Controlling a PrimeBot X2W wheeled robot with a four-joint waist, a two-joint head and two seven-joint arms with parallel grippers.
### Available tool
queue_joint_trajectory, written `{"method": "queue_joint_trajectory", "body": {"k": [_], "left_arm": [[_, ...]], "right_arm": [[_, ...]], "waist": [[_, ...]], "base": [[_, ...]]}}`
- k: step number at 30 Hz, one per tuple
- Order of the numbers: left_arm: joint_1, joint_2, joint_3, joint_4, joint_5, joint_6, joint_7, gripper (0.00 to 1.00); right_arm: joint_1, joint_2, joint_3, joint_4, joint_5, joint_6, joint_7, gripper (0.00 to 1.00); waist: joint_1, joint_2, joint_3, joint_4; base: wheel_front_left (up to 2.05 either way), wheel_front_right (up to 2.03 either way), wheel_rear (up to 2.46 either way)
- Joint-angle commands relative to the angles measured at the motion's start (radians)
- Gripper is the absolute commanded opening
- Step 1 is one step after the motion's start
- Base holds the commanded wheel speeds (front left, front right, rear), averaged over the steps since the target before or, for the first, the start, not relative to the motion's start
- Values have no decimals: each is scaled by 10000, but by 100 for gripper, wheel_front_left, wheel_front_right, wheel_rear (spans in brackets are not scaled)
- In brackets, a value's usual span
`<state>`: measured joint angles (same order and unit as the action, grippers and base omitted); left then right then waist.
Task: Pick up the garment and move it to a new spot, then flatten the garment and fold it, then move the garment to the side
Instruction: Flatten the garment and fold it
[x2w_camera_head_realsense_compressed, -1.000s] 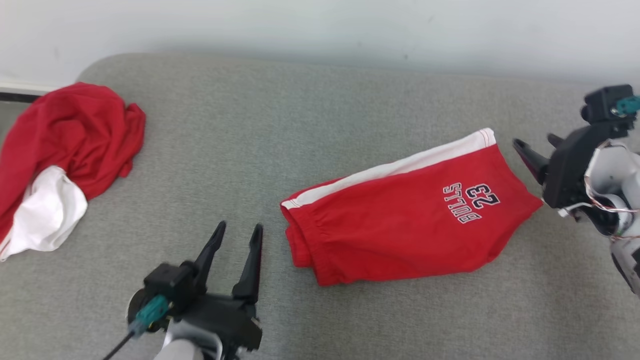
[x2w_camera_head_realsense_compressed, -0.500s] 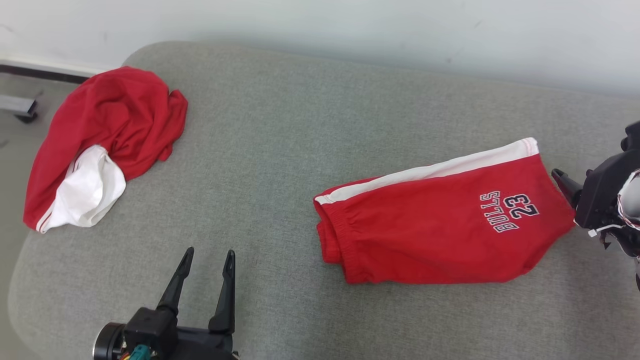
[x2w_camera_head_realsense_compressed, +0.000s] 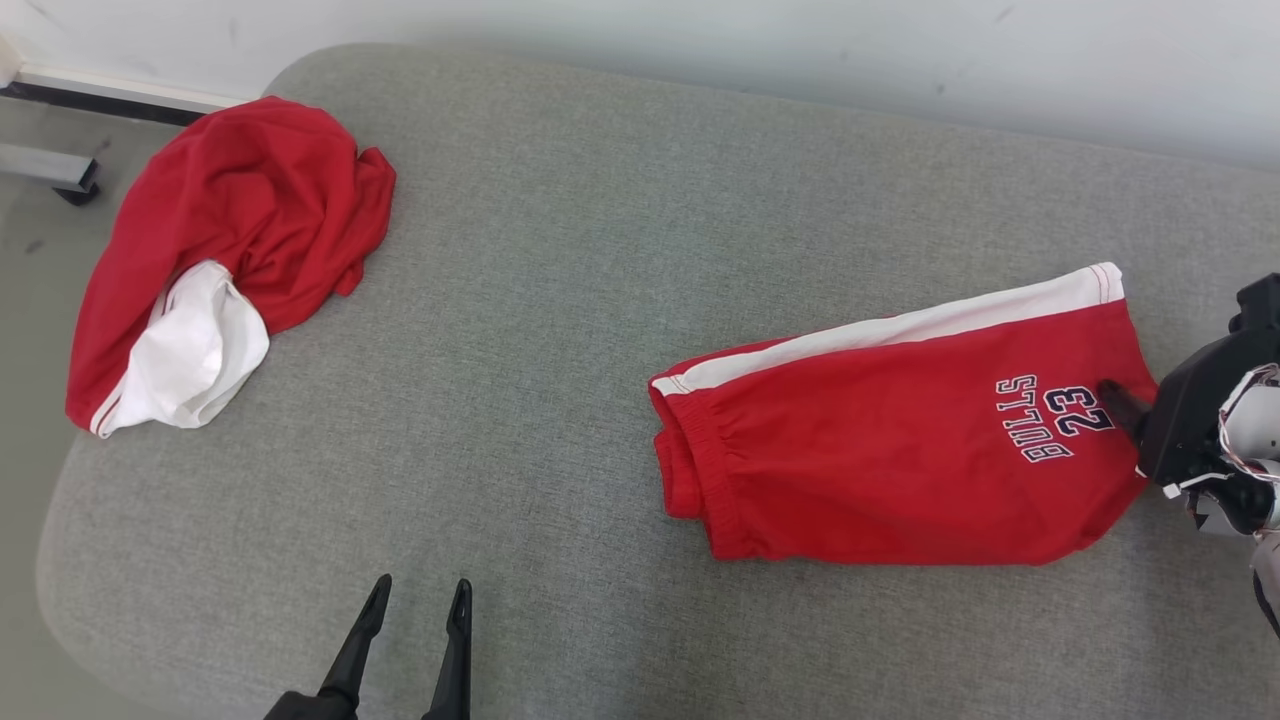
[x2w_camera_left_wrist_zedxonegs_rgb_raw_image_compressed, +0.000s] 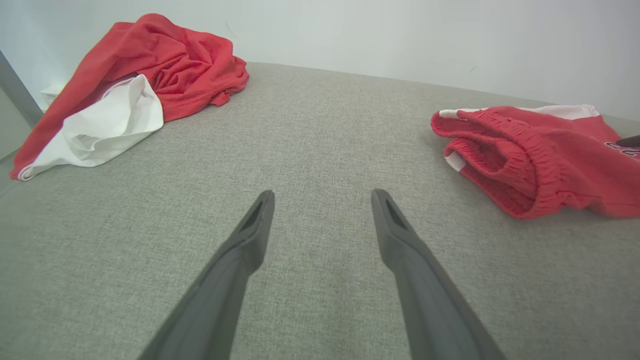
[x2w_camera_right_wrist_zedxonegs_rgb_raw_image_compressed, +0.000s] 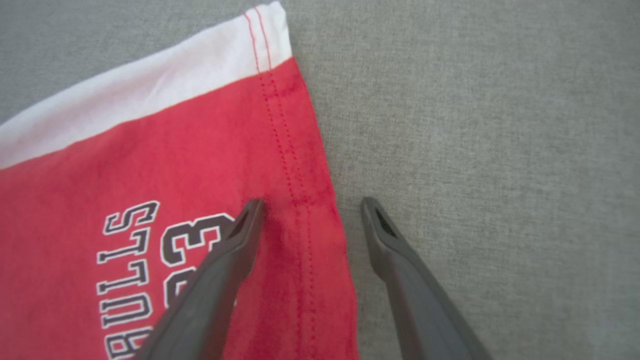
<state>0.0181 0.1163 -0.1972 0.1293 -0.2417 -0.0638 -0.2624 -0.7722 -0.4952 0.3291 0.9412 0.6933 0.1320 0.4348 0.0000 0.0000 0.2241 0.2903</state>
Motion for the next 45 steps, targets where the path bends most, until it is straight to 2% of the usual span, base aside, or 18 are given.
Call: {"method": "queue_joint_trajectory", "body": {"k": [1, 12, 13, 15, 16, 18, 26, 36, 45], "left_arm": [[131, -80, 75, 20, 79, -85, -35, 100], [165, -292, 192, 551, 177, -413, -35, 100], [142, -295, 179, 599, 172, -446, -35, 100], [72, -298, 172, 672, 169, -491, -35, 100], [45, -305, 170, 700, 171, -481, -35, 100], [18, -317, 178, 745, 193, -502, -35, 100], [39, -346, 271, 813, 246, -575, -35, 100], [126, -328, 443, 765, 350, -593, -35, 100], [403, -282, 554, 752, 405, -629, -34, 100]], "right_arm": [[193, 150, 13, 69, -127, -20, 108, 100], [554, 967, -3, 618, -723, 21, 951, 100], [566, 1034, -19, 621, -754, 33, 981, 90], [570, 1099, -66, 620, -800, 37, 1030, 41], [575, 1112, -86, 616, -834, 37, 1042, 31], [595, 1111, -125, 595, -888, 35, 1055, 0], [658, 927, -329, 465, -1138, 3, 879, 0], [554, 92, -1454, 617, -1968, -31, -196, 0], [1422, -568, -2144, 35, -2580, -23, -798, 0]], "waist": [[0, 0, 30, 55], [0, 0, 130, 250], [0, 0, 136, 261], [0, 0, 154, 283], [0, 0, 157, 290], [0, 0, 161, 299], [0, 0, 127, 227], [0, 0, -213, -285], [0, 0, -622, -823]], "base": [[0, 0, 0], [0, 0, 0], [0, 0, 0], [0, 0, 0], [0, 0, 0], [0, 0, 0], [0, 0, 0], [0, 0, 0], [0, 0, 0]]}}
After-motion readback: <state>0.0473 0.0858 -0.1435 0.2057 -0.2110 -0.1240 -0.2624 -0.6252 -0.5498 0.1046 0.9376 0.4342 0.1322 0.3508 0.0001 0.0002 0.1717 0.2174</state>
